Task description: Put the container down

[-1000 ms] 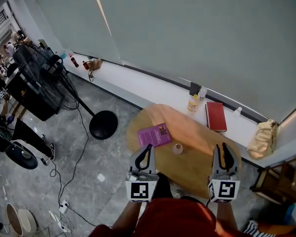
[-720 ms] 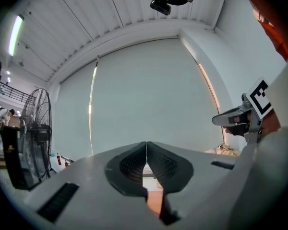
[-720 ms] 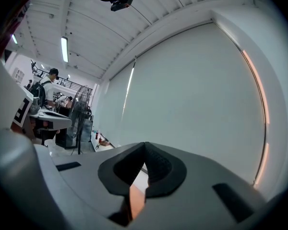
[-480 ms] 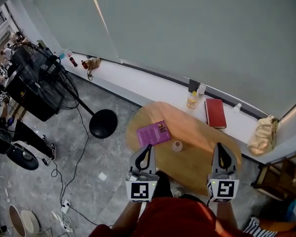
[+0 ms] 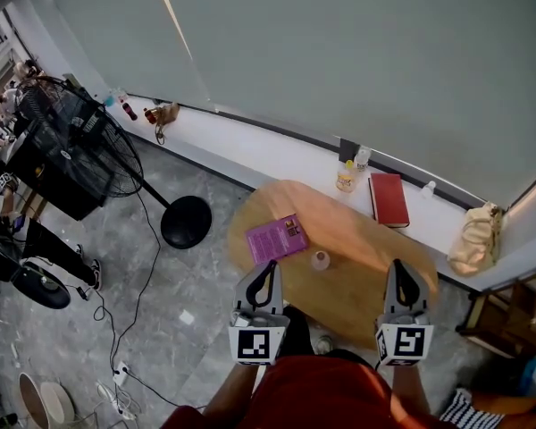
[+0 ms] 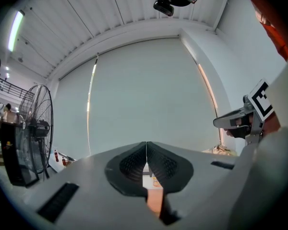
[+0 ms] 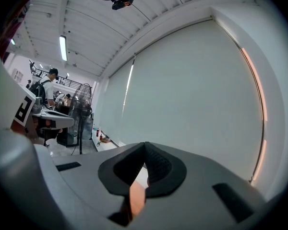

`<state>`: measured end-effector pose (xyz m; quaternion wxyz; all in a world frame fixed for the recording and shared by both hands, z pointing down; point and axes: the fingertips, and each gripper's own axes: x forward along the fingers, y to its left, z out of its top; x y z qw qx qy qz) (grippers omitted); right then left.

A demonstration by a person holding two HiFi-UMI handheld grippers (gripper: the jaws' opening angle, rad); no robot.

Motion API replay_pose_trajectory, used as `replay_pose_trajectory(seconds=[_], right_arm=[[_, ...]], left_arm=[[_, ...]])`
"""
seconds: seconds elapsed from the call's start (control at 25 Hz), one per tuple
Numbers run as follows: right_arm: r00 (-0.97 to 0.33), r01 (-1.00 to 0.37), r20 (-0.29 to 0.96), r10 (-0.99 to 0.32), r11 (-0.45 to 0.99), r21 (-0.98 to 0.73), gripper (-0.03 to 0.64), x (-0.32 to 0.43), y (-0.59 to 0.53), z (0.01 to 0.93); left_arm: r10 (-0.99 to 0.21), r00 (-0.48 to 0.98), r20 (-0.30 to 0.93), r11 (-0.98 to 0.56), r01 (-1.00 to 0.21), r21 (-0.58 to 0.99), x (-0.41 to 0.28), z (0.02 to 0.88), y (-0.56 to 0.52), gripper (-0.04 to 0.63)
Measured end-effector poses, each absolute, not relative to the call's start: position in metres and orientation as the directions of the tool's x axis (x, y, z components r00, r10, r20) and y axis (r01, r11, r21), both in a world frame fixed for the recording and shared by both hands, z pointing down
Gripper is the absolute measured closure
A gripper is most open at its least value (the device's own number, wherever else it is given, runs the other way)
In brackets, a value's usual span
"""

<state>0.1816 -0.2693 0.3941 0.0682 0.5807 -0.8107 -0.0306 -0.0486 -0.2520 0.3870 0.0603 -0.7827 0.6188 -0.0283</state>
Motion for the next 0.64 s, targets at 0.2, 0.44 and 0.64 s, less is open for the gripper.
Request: replay_pose_trajectory(seconds=[0.2,0.44,0.64], right_arm=[[-0.329,-0.931,0.074,-0.941,0.336,0.139,0.620,0.1783,-0.2719,0.3919],[-0.335,-0.929,0.069,-0.940,0.341,0.146,0.620,0.1767,-0.2728,0.3895],[-0.324,-0.933,0.074,-0.943,0.332,0.136,0.619,0.1833,-0.2717,0.3903]], left_arm=[[-0.976,0.219,-0.012,-0.215,-0.968,-0.129,-0.0503,0.3893,-0.2506,0.586],[-0.978,0.210,-0.019,-0.206,-0.972,-0.116,-0.0524,0.3886,-0.2490,0.586],[-0.978,0.211,-0.001,-0.209,-0.970,-0.125,-0.0487,0.3913,-0.2474,0.586]])
